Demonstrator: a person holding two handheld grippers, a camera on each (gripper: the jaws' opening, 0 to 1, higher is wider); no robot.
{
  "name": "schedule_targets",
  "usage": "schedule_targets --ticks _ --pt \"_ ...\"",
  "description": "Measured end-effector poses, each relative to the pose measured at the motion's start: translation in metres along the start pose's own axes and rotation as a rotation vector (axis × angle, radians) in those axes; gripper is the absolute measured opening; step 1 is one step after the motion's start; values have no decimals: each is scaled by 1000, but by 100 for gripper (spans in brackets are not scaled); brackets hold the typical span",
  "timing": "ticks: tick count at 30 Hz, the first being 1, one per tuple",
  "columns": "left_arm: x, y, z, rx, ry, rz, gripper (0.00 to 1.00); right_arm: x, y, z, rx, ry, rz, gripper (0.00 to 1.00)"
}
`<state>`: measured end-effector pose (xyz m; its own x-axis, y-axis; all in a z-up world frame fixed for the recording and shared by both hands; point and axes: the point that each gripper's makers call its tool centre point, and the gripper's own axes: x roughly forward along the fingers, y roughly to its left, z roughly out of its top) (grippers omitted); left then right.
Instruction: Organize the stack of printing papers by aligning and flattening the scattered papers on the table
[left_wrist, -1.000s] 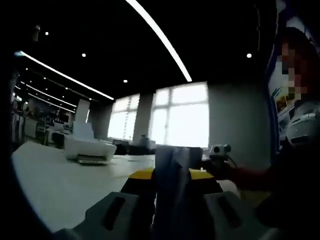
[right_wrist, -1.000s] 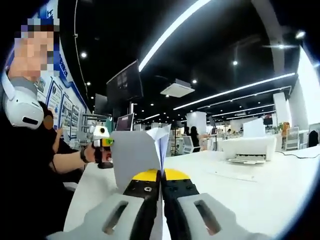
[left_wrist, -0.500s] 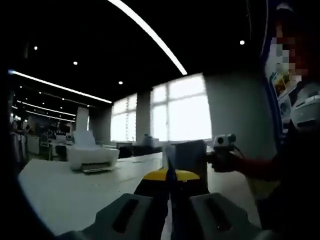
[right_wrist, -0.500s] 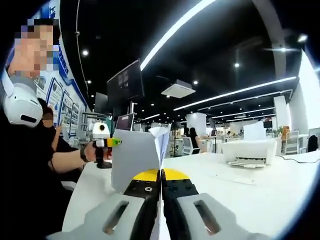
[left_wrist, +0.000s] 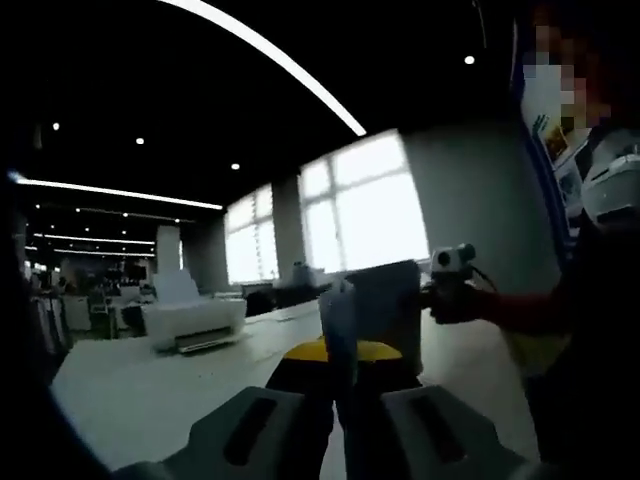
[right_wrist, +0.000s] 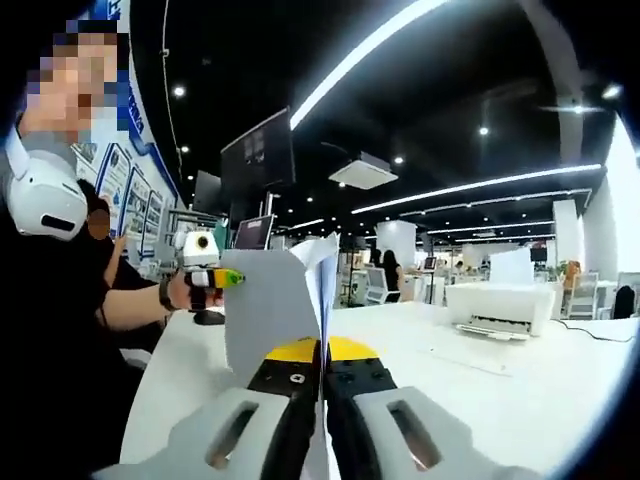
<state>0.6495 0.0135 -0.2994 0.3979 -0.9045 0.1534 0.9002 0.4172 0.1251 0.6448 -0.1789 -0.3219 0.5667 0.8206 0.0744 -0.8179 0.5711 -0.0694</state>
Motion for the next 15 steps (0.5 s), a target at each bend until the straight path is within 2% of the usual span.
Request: schedule_targets --ticks 2,4,6,10,15 --pt "-1 2 4 -20 -5 1 11 0 1 10 51 11 16 0" --pt "-2 2 4 -22 -5 3 11 1 5 21 61 35 48 0" --pt "-4 4 5 -13 -4 12 12 1 8 33 45 60 62 0" --pt "-5 4 7 -14 -6 13 16 2 11 44 30 81 83 0" --pt "-7 5 6 -12 4 17 18 6 20 65 -25 155 142 0"
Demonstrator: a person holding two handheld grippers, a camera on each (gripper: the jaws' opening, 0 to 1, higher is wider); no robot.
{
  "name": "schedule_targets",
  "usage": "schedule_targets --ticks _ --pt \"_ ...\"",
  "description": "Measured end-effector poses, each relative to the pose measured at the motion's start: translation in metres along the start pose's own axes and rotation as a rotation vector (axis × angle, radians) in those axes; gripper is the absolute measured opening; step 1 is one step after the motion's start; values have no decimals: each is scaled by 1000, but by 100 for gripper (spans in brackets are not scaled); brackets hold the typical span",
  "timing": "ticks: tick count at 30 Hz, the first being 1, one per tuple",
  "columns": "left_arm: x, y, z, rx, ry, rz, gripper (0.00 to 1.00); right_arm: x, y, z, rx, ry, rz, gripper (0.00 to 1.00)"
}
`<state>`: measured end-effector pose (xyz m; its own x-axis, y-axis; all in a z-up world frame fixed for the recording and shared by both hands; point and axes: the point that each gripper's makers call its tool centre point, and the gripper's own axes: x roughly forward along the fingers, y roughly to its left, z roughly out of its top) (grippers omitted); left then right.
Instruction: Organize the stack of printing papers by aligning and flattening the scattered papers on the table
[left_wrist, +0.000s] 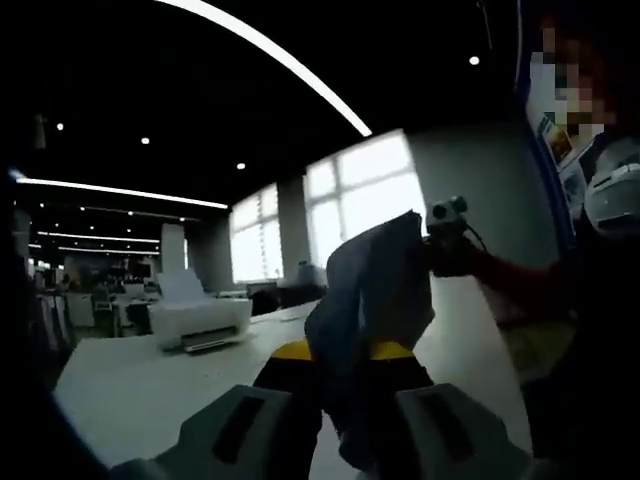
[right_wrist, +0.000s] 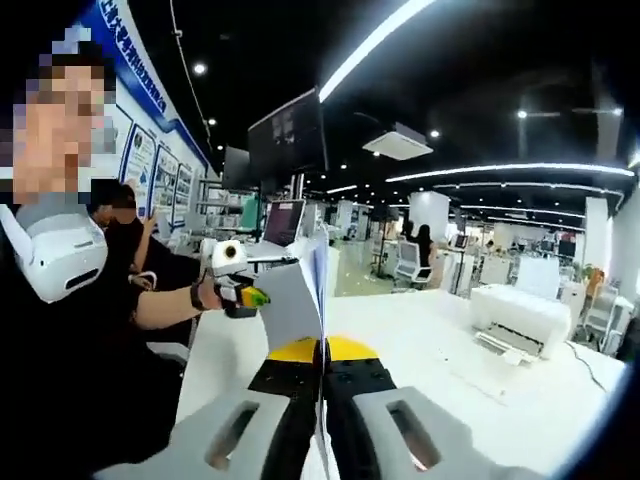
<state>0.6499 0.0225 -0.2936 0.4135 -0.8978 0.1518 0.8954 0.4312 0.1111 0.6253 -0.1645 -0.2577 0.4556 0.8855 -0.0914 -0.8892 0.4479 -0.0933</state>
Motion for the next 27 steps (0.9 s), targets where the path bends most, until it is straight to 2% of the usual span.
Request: schedule_targets --ticks 3,7,11,20,25,27 --pt "-2 1 1 3 5 3 21 3 2 17 -43 49 23 0" --pt "-5 2 0 14 12 12 24 8 0 51 -168 109 36 0" --pt "-6 2 -3 10 24 13 26 10 2 66 -224 156 67 0" --pt "-4 -3 2 38 40 -17 30 14 3 84 -321 260 111 0" --pt "-5 -4 2 39 50 -25 31 12 2 87 -335 278 123 0" --pt "-10 -2 5 49 53 -18 32 10 7 85 -353 306 137 0"
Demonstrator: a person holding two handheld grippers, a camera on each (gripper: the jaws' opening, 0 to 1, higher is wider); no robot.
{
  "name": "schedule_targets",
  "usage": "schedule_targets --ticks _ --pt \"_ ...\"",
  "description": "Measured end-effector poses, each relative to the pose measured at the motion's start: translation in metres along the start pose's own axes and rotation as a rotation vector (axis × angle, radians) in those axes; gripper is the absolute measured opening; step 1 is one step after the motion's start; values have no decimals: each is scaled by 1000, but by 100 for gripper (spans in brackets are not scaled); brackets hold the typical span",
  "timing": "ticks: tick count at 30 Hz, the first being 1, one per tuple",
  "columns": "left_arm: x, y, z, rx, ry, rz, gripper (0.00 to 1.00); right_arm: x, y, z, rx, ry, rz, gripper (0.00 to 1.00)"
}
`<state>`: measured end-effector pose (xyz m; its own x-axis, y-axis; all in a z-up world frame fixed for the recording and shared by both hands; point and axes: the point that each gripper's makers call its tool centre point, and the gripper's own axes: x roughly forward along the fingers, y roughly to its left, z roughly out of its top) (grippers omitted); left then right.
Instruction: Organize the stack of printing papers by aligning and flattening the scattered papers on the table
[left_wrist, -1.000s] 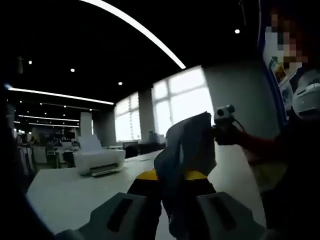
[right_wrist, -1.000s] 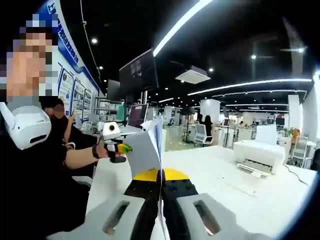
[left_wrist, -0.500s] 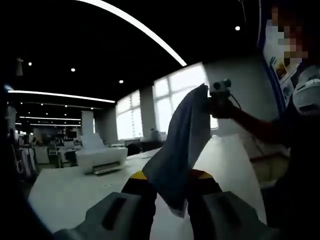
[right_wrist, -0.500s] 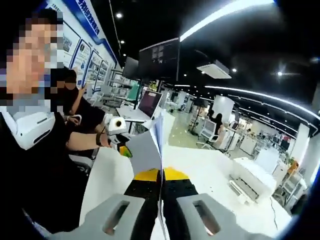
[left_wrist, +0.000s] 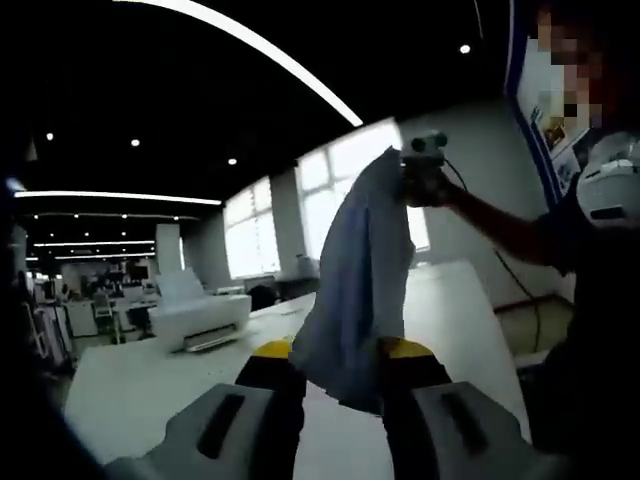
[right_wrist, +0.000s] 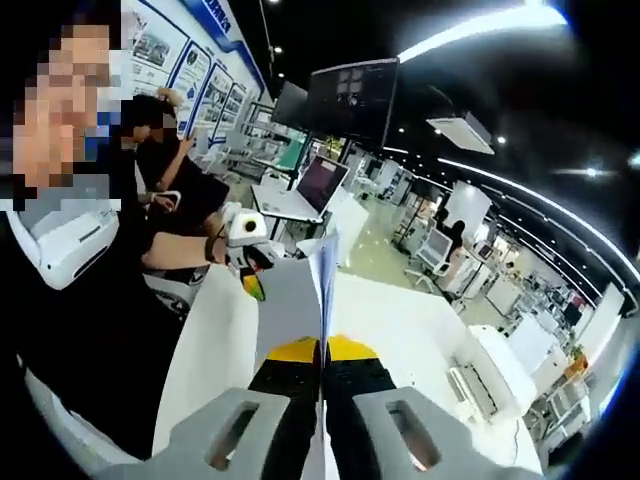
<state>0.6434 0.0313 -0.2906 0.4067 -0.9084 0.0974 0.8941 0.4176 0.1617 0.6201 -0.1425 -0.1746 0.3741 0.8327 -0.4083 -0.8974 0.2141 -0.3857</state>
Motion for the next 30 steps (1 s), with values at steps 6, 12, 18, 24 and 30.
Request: schedule_targets --ticks 6,12,18,24,30 --pt "-4 9 6 3 -6 33 32 4 8 -4 -25 61 37 0" --pt "8 0 14 30 3 -3 32 18 13 -17 -58 164 75 0" --pt "32 -24 25 41 6 -116 35 38 14 -15 -97 246 111 0" --pt "42 -36 29 30 16 -191 37 45 16 -10 -114 251 155 0" --pt "53 -33 24 0 41 -192 30 54 21 -2 -134 254 165 0"
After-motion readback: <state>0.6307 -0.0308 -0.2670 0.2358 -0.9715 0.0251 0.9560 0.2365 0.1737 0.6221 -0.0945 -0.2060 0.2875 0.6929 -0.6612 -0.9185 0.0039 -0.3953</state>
